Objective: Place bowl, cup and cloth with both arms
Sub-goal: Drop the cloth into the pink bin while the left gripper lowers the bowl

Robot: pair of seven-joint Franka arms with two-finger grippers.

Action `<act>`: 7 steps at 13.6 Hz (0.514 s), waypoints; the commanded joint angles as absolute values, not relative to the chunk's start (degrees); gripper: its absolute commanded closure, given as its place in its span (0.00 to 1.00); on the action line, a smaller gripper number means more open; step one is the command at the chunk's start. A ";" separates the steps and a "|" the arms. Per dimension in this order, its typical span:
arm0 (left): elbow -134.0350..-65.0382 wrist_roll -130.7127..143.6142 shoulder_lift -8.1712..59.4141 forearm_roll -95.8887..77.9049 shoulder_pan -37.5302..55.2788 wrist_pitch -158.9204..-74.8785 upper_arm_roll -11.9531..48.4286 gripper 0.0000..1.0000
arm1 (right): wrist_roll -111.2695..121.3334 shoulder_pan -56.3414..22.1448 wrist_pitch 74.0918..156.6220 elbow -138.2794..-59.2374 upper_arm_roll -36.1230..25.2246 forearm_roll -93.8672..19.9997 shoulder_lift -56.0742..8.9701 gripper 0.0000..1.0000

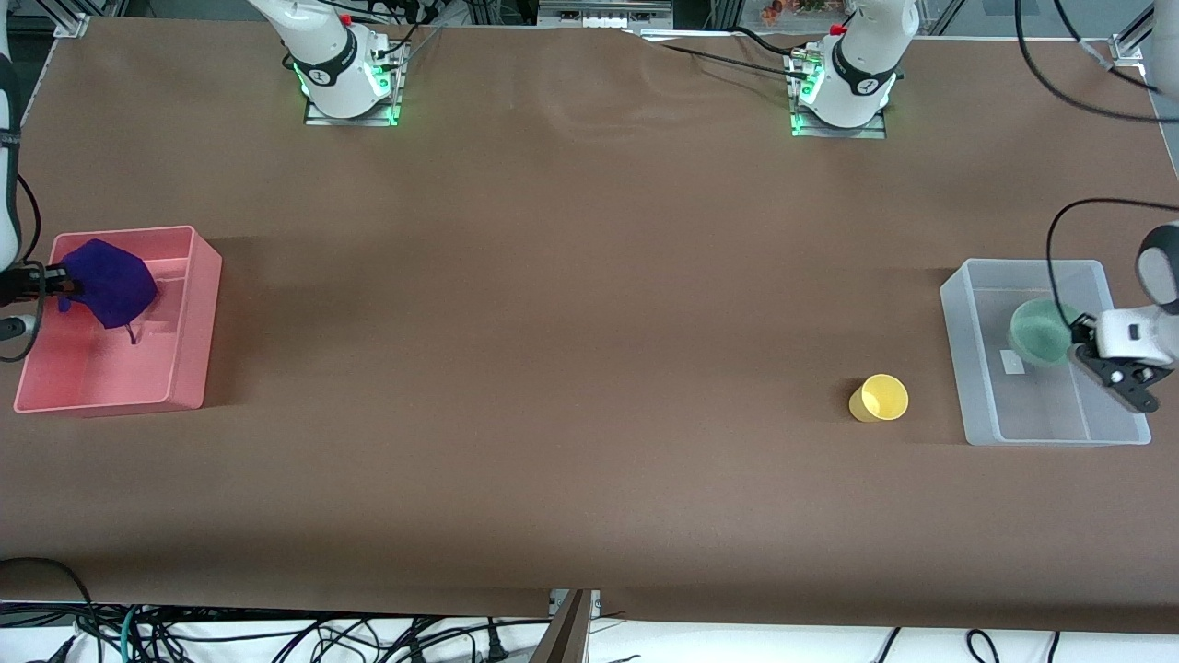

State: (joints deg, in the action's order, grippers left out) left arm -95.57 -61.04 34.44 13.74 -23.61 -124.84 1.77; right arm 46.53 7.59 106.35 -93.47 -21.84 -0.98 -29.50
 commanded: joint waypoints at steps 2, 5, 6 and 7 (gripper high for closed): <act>-93.25 -61.44 33.50 12.30 -23.03 -122.44 2.55 0.00 | 47.99 7.65 110.90 -94.31 -21.71 -5.79 -31.72 1.00; -92.38 -59.69 26.83 9.86 -21.71 -111.39 4.99 0.00 | 47.29 7.38 111.62 -94.31 -21.45 -8.60 -32.69 1.00; -91.85 -55.76 24.98 9.23 -21.62 -107.27 7.01 0.00 | 47.02 7.30 111.53 -94.13 -21.45 -8.87 -32.61 0.39; -90.71 -49.55 23.74 9.14 -21.62 -104.01 9.82 0.00 | 47.11 7.29 111.19 -93.87 -21.45 -9.57 -32.43 0.01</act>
State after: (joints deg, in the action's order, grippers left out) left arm -91.02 -57.02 28.16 10.41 -22.49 -110.17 6.50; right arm 46.74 7.25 111.30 -93.97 -21.55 -7.79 -33.26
